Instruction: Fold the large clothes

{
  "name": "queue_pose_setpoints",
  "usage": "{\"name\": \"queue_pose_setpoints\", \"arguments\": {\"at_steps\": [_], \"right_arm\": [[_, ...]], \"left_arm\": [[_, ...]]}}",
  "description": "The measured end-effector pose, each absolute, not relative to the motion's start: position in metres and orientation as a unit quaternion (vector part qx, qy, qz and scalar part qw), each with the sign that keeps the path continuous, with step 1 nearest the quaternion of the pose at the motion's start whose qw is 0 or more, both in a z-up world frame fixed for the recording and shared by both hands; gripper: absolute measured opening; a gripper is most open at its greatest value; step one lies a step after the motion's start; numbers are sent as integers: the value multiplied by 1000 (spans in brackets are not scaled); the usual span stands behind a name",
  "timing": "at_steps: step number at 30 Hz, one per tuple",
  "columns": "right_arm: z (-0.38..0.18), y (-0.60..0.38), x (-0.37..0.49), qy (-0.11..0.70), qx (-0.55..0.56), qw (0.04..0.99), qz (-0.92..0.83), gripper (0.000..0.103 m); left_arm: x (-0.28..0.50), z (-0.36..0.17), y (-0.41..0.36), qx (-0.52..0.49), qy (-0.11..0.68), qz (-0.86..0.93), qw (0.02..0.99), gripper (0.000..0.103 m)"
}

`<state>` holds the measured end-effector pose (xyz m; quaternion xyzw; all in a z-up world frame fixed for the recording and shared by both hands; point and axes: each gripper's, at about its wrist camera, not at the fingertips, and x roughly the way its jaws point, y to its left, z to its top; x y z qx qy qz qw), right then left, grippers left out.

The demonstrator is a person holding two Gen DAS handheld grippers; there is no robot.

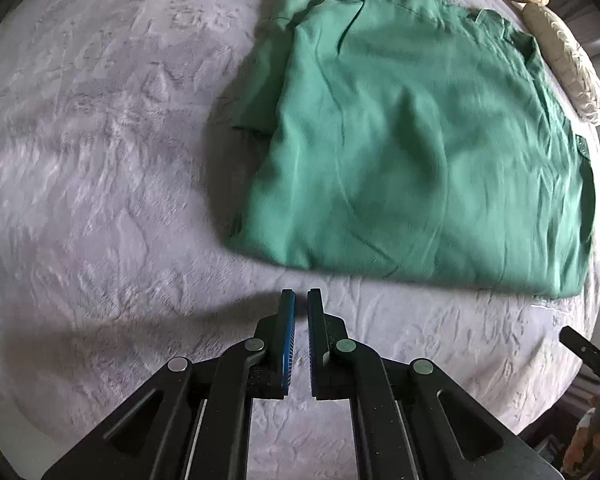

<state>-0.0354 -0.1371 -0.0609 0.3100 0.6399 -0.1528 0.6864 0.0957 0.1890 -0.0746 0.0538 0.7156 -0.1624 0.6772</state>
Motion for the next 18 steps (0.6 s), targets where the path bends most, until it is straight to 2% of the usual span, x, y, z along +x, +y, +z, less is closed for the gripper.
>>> {"name": "queue_pose_setpoints", "arguments": {"at_steps": [14,16,18], "right_arm": [[-51,-118,-20,646,288,691,-146,61],[-50,-116,-18,645,287,694,-145,65],[-49,-113,-15,642,285,698,-142,73]], "left_arm": [[85,-72,190,81,713,-167,676,7],[83,-72,186,91,711,-167,677,7],[80,-69,185,92,710,-167,678,7]]}}
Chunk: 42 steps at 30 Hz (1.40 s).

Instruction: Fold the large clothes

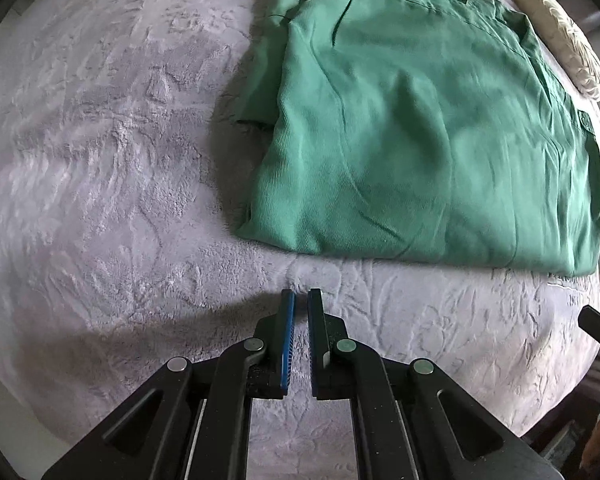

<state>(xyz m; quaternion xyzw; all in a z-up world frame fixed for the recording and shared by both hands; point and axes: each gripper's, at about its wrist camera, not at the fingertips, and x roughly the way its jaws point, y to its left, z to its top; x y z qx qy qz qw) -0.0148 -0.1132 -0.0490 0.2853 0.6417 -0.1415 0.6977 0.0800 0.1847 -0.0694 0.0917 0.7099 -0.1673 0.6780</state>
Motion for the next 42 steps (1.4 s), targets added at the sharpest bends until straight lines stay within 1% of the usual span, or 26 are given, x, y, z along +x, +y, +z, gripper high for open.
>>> {"name": "queue_pose_setpoints", "arguments": {"at_steps": [2,3,4,5,7,16,21,25,26,27,29,42], "right_arm": [[-48,-111,-13,641,283,700,-140,73],[-47,-110,-11,640,283,700,-139,73],[-47,-109,-10,640,284,701,-137,75],[-47,-107,-9,639,284,701,-136,79],[-48,-104,-7,640,284,702,-133,79],[-48,-94,-1,642,281,702,-127,80],[-49,-92,0,640,283,703,-130,85],[-49,-88,1,639,281,704,-132,86],[-49,-87,1,639,279,704,-133,87],[-50,-85,2,639,278,704,-133,94],[-51,-83,3,640,280,704,-128,103],[-59,-67,6,654,295,685,-125,103]], "left_arm": [[77,-67,185,94,708,-164,681,7],[75,-66,183,95,707,-164,681,16],[75,-65,182,99,706,-163,682,71],[75,-64,181,105,705,-159,683,103],[73,-59,181,116,689,-156,698,102],[67,-71,179,109,677,-159,710,102],[69,-87,183,102,689,-162,699,102],[70,-97,188,85,691,-170,698,102],[71,-99,190,81,690,-170,698,102],[74,-99,193,79,690,-172,698,102],[75,-103,196,73,690,-177,698,102],[114,-94,197,41,691,-224,686,102]]}}
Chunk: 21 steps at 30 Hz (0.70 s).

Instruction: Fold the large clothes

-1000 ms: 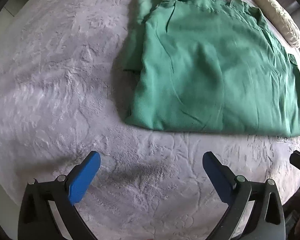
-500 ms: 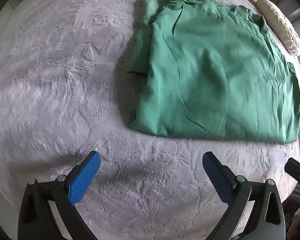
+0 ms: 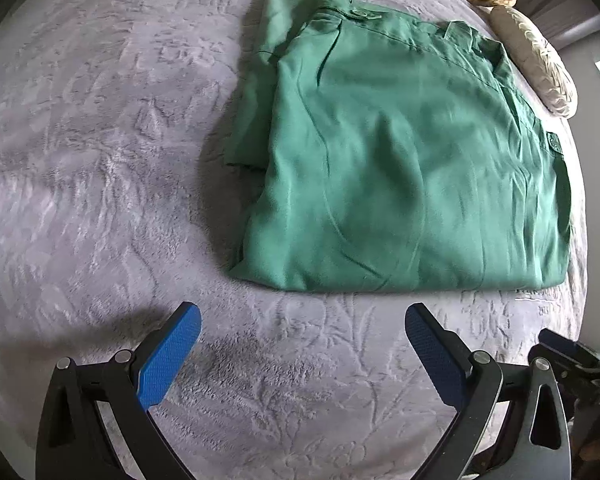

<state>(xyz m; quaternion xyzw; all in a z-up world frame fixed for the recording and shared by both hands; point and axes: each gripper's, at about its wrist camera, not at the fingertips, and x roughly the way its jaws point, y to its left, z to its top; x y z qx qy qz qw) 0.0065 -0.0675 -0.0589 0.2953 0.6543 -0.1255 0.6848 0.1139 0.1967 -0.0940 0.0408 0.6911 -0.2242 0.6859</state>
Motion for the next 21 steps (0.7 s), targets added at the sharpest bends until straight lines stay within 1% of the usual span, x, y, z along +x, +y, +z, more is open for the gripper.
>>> {"name": "queue_pose_setpoints", "arguments": {"at_steps": [6,11,21], "right_arm": [[-65,-63,1,657,320,669,-134,103],[-69,-60,0,654,334,664,-141,103],[-79,-66,-7,615,423,651,-137,103]], "left_arm": [[114,-85,194,39,692,-232,683,102],[118,-87,202,41,690,-239,682,102],[139,-89,219,4,694,-256,673,102]]}}
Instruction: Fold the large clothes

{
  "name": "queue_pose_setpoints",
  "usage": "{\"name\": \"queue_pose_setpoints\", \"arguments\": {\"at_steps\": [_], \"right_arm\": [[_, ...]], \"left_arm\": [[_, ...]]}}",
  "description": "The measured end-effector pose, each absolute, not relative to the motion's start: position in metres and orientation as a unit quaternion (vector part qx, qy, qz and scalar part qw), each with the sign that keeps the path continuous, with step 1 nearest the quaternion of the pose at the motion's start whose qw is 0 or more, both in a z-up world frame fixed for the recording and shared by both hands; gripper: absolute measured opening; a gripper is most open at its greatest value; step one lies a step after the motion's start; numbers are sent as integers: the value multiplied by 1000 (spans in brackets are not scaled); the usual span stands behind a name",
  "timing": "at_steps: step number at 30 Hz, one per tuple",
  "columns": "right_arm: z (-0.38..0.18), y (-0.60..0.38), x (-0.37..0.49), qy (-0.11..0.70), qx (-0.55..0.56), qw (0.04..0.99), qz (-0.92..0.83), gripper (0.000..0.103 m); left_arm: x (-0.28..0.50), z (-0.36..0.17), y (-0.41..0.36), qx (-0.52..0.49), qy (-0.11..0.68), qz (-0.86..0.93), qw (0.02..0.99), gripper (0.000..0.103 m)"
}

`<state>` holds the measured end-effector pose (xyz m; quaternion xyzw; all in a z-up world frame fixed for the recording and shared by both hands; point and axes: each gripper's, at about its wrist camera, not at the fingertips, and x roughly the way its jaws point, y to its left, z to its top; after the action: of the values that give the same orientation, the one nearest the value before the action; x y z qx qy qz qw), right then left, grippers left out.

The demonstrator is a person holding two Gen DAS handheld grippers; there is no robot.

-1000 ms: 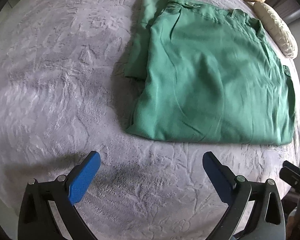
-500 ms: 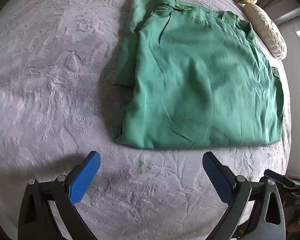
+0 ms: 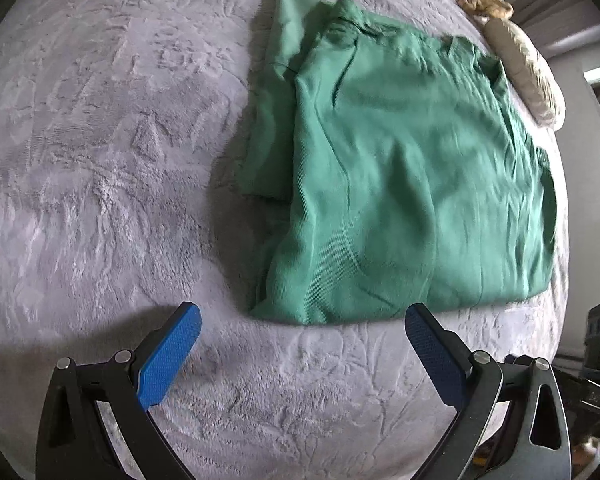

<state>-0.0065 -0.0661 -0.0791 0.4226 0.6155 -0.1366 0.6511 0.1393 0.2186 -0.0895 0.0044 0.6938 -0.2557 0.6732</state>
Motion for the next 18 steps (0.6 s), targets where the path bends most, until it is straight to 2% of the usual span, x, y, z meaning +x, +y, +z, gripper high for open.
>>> {"name": "queue_pose_setpoints", "arguments": {"at_steps": [6,11,18], "right_arm": [[-96,-70,9,586,478,644,-115,103],[-95,-61,27,618,406,658,-141,103],[-88,-61,37,628,367,670,-148,103]], "left_arm": [[158,-87,230,-19,691,-250,678,102],[162,-88,231,-17,689,-248,680,102],[158,-93,217,-15,695,-247,676,102]]}}
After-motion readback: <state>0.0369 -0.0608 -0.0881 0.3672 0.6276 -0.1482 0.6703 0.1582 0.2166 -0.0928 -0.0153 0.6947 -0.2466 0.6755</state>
